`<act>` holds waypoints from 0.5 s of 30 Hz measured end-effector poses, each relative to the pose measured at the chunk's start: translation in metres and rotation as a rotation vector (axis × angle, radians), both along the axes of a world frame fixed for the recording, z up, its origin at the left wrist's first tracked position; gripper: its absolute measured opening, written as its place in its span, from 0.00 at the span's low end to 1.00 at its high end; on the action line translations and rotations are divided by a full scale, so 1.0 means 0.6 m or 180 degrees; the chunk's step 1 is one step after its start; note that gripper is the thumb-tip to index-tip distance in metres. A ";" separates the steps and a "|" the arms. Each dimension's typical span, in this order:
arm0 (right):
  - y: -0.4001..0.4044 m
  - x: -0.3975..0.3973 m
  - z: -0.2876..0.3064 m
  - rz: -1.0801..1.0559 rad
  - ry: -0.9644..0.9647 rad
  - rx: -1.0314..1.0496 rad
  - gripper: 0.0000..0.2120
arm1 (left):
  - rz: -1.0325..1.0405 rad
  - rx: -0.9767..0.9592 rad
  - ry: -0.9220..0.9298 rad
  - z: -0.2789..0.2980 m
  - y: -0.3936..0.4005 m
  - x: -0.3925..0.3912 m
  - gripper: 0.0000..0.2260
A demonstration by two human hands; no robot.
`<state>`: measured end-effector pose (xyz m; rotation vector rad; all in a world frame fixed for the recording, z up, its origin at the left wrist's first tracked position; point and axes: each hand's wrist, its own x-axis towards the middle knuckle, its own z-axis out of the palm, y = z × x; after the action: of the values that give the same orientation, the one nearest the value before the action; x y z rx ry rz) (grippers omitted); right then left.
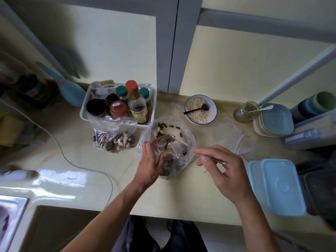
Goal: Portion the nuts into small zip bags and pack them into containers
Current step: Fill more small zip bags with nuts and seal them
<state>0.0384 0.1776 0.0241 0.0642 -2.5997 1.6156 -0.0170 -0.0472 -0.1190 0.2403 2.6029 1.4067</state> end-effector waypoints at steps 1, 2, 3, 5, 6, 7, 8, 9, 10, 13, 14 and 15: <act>-0.003 0.000 -0.002 -0.0244 0.0043 -0.0126 0.12 | 0.0013 -0.0007 0.0012 0.002 -0.004 0.001 0.25; -0.006 -0.001 -0.005 -0.0516 0.0031 -0.0309 0.11 | 0.0012 -0.0018 0.0048 0.005 -0.007 0.003 0.26; -0.011 -0.003 -0.013 -0.0804 -0.0026 -0.0493 0.11 | -0.0011 -0.0035 0.0085 0.006 -0.011 0.004 0.26; -0.022 -0.006 -0.033 -0.1356 -0.0277 -0.0788 0.11 | -0.0098 -0.0073 0.0092 0.008 -0.018 0.007 0.28; -0.028 -0.007 -0.047 -0.1604 -0.0453 -0.0940 0.11 | -0.0142 -0.0106 0.0070 0.009 -0.022 0.007 0.29; -0.032 -0.009 -0.064 -0.1833 -0.0652 -0.1100 0.11 | -0.0186 -0.0156 0.0053 0.010 -0.026 0.007 0.29; -0.036 -0.009 -0.080 -0.2026 -0.0875 -0.1247 0.11 | -0.0236 -0.0219 0.0060 0.011 -0.031 0.007 0.28; -0.039 -0.010 -0.098 -0.2179 -0.1105 -0.1381 0.11 | -0.0295 -0.0284 0.0080 0.011 -0.035 0.007 0.28; -0.042 -0.010 -0.115 -0.2289 -0.1327 -0.1525 0.10 | -0.0354 -0.0322 0.0102 0.012 -0.039 0.007 0.27; -0.053 -0.007 -0.161 -0.2408 -0.1834 -0.2094 0.09 | -0.0522 -0.0379 0.0095 0.018 -0.046 0.008 0.24; -0.058 -0.006 -0.171 -0.2384 -0.1930 -0.2318 0.09 | -0.0584 -0.0411 0.0094 0.020 -0.048 0.007 0.22; -0.062 -0.004 -0.181 -0.2337 -0.2006 -0.2538 0.09 | -0.0649 -0.0443 0.0064 0.022 -0.049 0.006 0.21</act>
<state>0.0358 0.1406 -0.0843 -1.4241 -1.6302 2.3556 -0.0135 -0.0769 -0.1059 0.4868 2.5916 1.1568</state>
